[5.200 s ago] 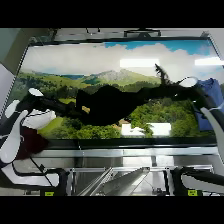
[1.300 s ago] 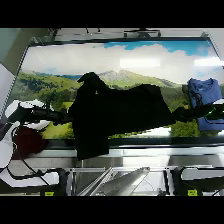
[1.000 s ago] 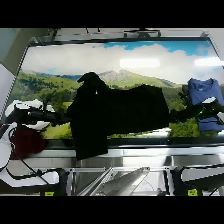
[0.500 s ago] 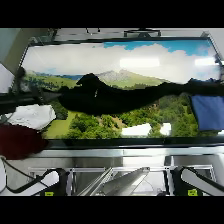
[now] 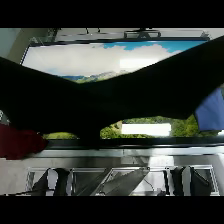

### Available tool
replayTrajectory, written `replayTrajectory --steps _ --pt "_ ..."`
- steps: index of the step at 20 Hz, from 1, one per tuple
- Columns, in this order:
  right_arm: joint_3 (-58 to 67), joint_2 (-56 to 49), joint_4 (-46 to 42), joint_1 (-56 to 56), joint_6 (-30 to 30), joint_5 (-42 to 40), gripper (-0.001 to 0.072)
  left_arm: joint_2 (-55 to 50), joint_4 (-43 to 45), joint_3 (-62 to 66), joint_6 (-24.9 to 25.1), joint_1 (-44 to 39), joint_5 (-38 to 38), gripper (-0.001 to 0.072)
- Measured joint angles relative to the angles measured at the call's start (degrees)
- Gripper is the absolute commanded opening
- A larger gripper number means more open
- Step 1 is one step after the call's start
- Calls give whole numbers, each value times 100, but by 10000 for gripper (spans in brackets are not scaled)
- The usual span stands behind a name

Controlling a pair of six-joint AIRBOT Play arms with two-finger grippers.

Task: Fold the shirts.

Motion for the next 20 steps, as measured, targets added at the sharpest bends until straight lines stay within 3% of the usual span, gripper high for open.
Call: replayTrajectory --steps 4,9,14,20 --pt "-229 166 -398 114 37 -365 30 -245 238 118 0 22 138 27" --pt "-1353 -529 -671 1012 -109 -811 30 -1456 1436 -24 11 -1432 286 25" --pt "-2041 -2100 -1091 1873 -365 -1456 29 -3084 2564 -389 136 -2774 822 23" --pt "-2118 -4402 -1239 2188 -761 -2308 29 -5049 3386 -146 188 -3377 1775 15"
